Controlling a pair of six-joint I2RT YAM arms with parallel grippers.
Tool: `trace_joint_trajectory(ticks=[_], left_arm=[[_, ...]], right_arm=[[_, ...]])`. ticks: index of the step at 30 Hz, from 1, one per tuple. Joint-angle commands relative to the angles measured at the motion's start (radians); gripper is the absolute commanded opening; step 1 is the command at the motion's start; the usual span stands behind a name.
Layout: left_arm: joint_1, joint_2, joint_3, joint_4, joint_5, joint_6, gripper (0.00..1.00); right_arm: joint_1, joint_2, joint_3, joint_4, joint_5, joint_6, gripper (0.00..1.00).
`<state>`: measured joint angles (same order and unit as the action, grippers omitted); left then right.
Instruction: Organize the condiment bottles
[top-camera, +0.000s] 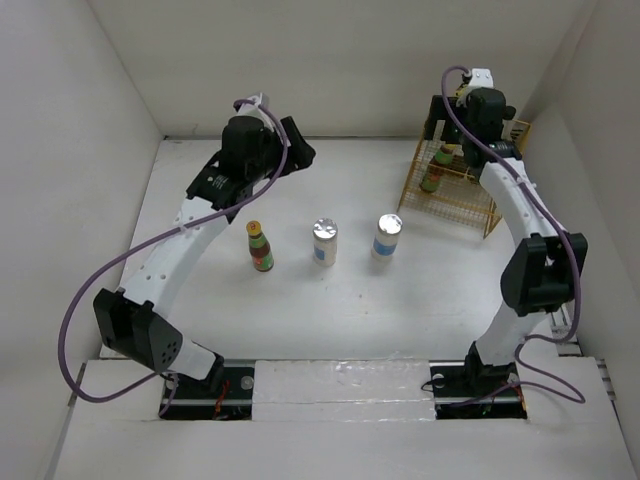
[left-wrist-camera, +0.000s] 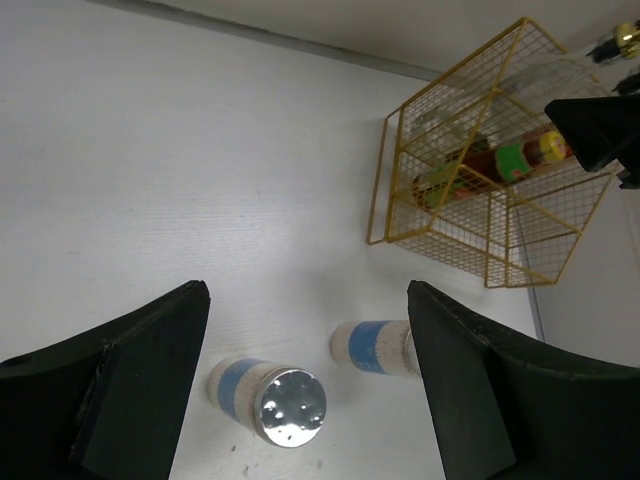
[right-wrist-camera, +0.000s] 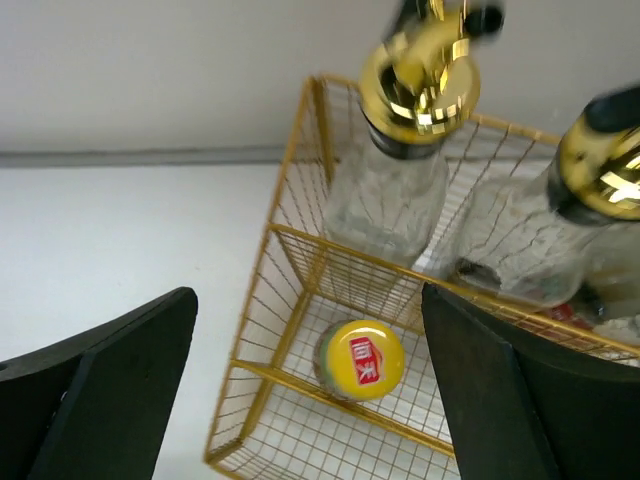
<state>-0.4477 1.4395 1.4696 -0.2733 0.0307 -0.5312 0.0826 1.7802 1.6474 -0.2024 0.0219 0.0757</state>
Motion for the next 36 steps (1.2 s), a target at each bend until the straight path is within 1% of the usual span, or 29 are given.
trace_joint_trajectory(ticks=[1,2,3,4,5,6,7,8,9,10,11,12,13,14,15,16,17,18,19,21,23,26,30,32,34,36], left_arm=[[0.027,-0.014,0.101,0.020,0.038,-0.010,0.76],[0.038,-0.025,0.112,0.020,0.041,-0.019,0.74],[0.038,-0.037,0.127,0.020,0.022,-0.019,0.73],[0.038,-0.037,0.158,0.020,0.000,-0.019,0.71],[0.038,-0.053,0.170,0.005,-0.027,-0.019,0.69],[0.038,-0.079,0.170,0.005,-0.087,-0.019,0.63],[0.038,-0.094,0.181,0.005,-0.121,-0.019,0.47],[0.038,-0.111,0.181,0.005,-0.153,-0.010,0.37],[0.038,-0.143,0.181,0.016,-0.217,0.002,0.29],[0.038,-0.158,0.192,0.016,-0.247,0.002,0.24],[0.038,-0.172,0.192,0.029,-0.270,0.011,0.23],[0.038,-0.185,0.205,0.040,-0.303,0.023,0.25],[0.038,-0.194,0.216,0.040,-0.304,0.034,0.29],[0.038,-0.194,0.247,0.040,-0.313,0.034,0.35],[0.038,-0.194,0.268,-0.002,-0.313,0.046,0.49],[0.038,-0.194,0.290,-0.024,-0.327,0.046,0.55],[0.038,-0.185,0.308,-0.046,-0.340,0.046,0.60],[0.038,-0.185,0.322,-0.061,-0.341,0.046,0.63],[0.038,-0.185,0.333,-0.061,-0.341,0.046,0.65],[0.038,-0.205,0.333,-0.061,-0.307,0.036,0.69],[0.038,-0.205,0.359,-0.050,-0.272,0.027,0.69],[0.038,-0.205,0.373,-0.050,-0.249,-0.002,0.69],[0.038,-0.270,0.252,-0.050,-0.219,-0.033,0.69],[0.038,-0.290,0.201,-0.050,-0.229,-0.046,0.69],[0.038,-0.303,0.189,-0.050,-0.239,-0.046,0.67],[0.038,-0.312,0.161,-0.060,-0.253,-0.046,0.66]], right_arm=[[0.054,-0.126,0.072,0.015,-0.011,0.010,0.98],[0.068,-0.142,0.060,0.015,-0.026,0.010,0.92],[0.101,-0.157,0.048,0.029,-0.045,0.010,0.82],[0.123,-0.191,0.010,0.043,-0.066,0.010,0.66],[0.149,-0.208,-0.013,0.053,-0.088,0.010,0.33],[0.181,-0.223,-0.036,0.067,-0.124,0.010,0.20],[0.254,-0.234,-0.059,0.096,-0.144,0.010,0.11],[0.294,-0.243,-0.101,0.112,-0.169,0.010,0.02],[0.337,-0.243,-0.121,0.129,-0.230,0.000,0.01],[0.427,-0.229,-0.141,0.162,-0.256,-0.001,0.00],[0.472,-0.196,-0.152,0.162,-0.276,-0.020,0.07],[0.515,-0.179,-0.152,0.162,-0.299,-0.030,0.15],[0.555,-0.165,-0.152,0.162,-0.342,-0.042,0.26],[0.625,-0.154,-0.152,0.162,-0.355,-0.057,0.40],[0.658,-0.145,-0.152,0.162,-0.365,-0.088,0.67],[0.683,-0.130,-0.152,0.173,-0.385,-0.103,0.76],[0.724,-0.120,-0.152,0.173,-0.395,-0.119,0.81],[0.743,-0.093,-0.152,0.173,-0.404,-0.152,0.86],[0.756,-0.075,-0.152,0.182,-0.404,-0.152,0.91],[0.779,-0.033,-0.152,0.182,-0.425,-0.152,0.92],[0.790,0.028,-0.152,0.213,-0.425,-0.136,0.94],[0.799,0.103,-0.101,0.213,-0.436,-0.136,0.95],[0.822,0.180,-0.037,0.213,-0.427,-0.136,0.95],[0.833,0.224,0.000,0.213,-0.415,-0.126,0.95],[0.845,0.248,0.021,0.213,-0.390,-0.126,0.94],[0.855,0.261,0.022,0.264,-0.381,-0.099,0.92]])
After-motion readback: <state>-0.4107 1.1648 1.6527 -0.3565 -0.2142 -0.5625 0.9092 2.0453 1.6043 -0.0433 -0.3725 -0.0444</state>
